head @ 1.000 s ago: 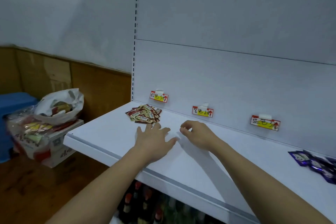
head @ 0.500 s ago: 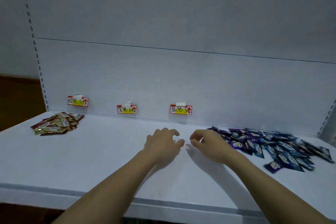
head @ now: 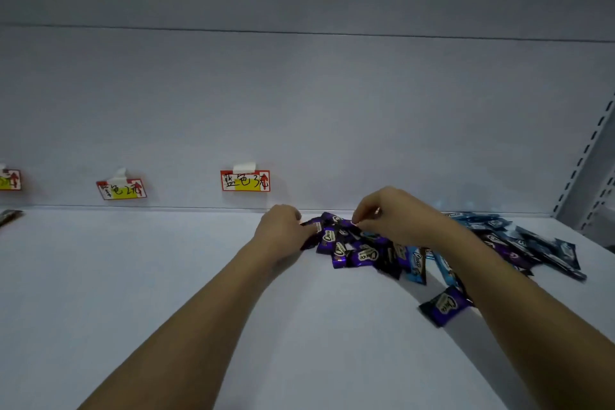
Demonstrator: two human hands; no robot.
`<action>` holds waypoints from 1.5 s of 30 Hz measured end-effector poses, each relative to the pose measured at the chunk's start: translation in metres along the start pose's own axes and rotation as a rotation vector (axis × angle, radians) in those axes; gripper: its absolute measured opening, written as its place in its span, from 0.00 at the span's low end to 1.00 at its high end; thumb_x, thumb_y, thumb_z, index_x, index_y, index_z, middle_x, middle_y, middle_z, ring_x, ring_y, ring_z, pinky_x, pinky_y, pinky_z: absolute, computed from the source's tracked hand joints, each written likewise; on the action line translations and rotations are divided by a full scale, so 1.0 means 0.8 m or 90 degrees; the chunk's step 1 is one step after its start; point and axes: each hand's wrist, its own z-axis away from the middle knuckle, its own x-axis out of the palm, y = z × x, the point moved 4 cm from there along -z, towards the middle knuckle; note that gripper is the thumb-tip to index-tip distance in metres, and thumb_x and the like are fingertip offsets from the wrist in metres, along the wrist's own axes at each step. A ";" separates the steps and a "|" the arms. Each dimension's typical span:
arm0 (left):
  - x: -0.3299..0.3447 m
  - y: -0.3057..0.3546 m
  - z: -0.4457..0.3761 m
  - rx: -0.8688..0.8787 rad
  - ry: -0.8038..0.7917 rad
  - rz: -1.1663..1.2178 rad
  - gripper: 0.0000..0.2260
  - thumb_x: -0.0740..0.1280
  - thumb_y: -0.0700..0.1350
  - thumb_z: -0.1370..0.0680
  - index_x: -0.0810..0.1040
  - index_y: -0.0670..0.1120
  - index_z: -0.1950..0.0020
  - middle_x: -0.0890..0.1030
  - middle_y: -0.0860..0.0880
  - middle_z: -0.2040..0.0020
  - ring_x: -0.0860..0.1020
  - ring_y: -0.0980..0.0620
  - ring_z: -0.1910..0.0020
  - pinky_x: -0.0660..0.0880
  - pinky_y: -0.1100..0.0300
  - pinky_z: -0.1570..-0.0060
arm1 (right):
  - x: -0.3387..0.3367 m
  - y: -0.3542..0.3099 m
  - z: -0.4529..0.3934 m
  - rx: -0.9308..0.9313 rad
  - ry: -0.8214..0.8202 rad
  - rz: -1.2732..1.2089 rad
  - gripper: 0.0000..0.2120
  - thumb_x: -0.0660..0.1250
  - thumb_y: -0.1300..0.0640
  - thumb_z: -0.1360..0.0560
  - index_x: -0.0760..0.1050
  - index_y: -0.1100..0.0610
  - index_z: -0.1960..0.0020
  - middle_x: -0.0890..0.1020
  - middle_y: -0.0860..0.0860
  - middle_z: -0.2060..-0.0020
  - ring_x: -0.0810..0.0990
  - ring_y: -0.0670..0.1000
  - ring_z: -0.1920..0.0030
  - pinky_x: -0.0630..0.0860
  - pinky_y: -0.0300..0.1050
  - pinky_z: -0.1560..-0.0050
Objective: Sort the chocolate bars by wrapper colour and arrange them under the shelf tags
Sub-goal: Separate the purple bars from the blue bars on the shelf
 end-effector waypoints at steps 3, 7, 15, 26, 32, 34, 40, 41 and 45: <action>0.003 -0.008 -0.002 0.009 -0.031 0.014 0.16 0.71 0.52 0.24 0.79 0.45 0.41 0.78 0.48 0.51 0.75 0.51 0.53 0.70 0.60 0.55 | 0.006 0.014 0.010 -0.023 -0.027 -0.053 0.03 0.70 0.52 0.24 0.83 0.46 0.52 0.82 0.38 0.61 0.80 0.38 0.59 0.74 0.34 0.60; -0.011 -0.013 -0.003 -0.001 -0.044 0.077 0.22 0.75 0.46 0.28 0.76 0.45 0.36 0.79 0.49 0.53 0.77 0.51 0.56 0.70 0.63 0.59 | 0.022 0.019 0.014 -0.049 -0.092 0.022 0.07 0.73 0.45 0.29 0.82 0.42 0.52 0.78 0.36 0.61 0.76 0.35 0.60 0.67 0.31 0.65; -0.032 -0.018 0.012 0.009 0.041 0.325 0.06 0.76 0.39 0.30 0.83 0.48 0.58 0.85 0.47 0.63 0.84 0.52 0.61 0.81 0.60 0.59 | 0.004 0.011 0.019 -0.055 0.033 -0.179 0.06 0.75 0.56 0.29 0.78 0.49 0.58 0.82 0.47 0.64 0.80 0.44 0.64 0.76 0.38 0.62; 0.022 0.019 0.024 0.036 0.028 0.284 0.06 0.76 0.44 0.29 0.84 0.47 0.54 0.85 0.51 0.63 0.81 0.60 0.65 0.74 0.70 0.63 | -0.010 0.055 0.022 0.148 0.098 -0.361 0.07 0.73 0.58 0.26 0.76 0.54 0.52 0.84 0.48 0.64 0.80 0.46 0.72 0.79 0.42 0.67; 0.023 0.025 0.029 0.067 0.060 0.167 0.07 0.75 0.50 0.28 0.84 0.49 0.53 0.82 0.56 0.58 0.77 0.62 0.61 0.67 0.75 0.69 | 0.010 0.048 0.020 0.182 0.042 -0.376 0.09 0.76 0.63 0.30 0.79 0.61 0.51 0.85 0.55 0.62 0.82 0.52 0.69 0.83 0.46 0.61; 0.022 0.028 0.029 0.080 0.066 0.133 0.10 0.75 0.50 0.28 0.84 0.48 0.50 0.81 0.55 0.58 0.75 0.62 0.61 0.66 0.75 0.68 | 0.018 0.043 0.021 0.183 0.026 -0.309 0.09 0.77 0.60 0.30 0.80 0.60 0.53 0.85 0.55 0.60 0.82 0.50 0.69 0.83 0.46 0.59; 0.018 0.023 0.025 0.059 -0.007 0.135 0.18 0.76 0.46 0.28 0.80 0.45 0.40 0.78 0.52 0.58 0.75 0.58 0.61 0.67 0.69 0.65 | 0.023 0.025 0.021 0.136 0.026 -0.061 0.07 0.76 0.54 0.29 0.83 0.57 0.55 0.84 0.51 0.60 0.79 0.46 0.66 0.75 0.39 0.65; 0.017 0.023 0.025 0.058 -0.020 0.141 0.17 0.76 0.45 0.28 0.80 0.45 0.40 0.78 0.53 0.59 0.75 0.58 0.62 0.67 0.69 0.66 | 0.023 0.022 0.022 0.134 0.024 -0.034 0.08 0.76 0.54 0.29 0.83 0.58 0.55 0.84 0.52 0.59 0.80 0.48 0.64 0.76 0.40 0.64; 0.016 0.021 0.027 0.062 -0.049 0.163 0.16 0.75 0.41 0.27 0.79 0.44 0.41 0.76 0.52 0.62 0.73 0.58 0.66 0.68 0.73 0.69 | 0.026 0.013 0.025 0.124 0.011 0.037 0.18 0.78 0.50 0.33 0.83 0.63 0.52 0.85 0.59 0.54 0.82 0.54 0.61 0.79 0.47 0.58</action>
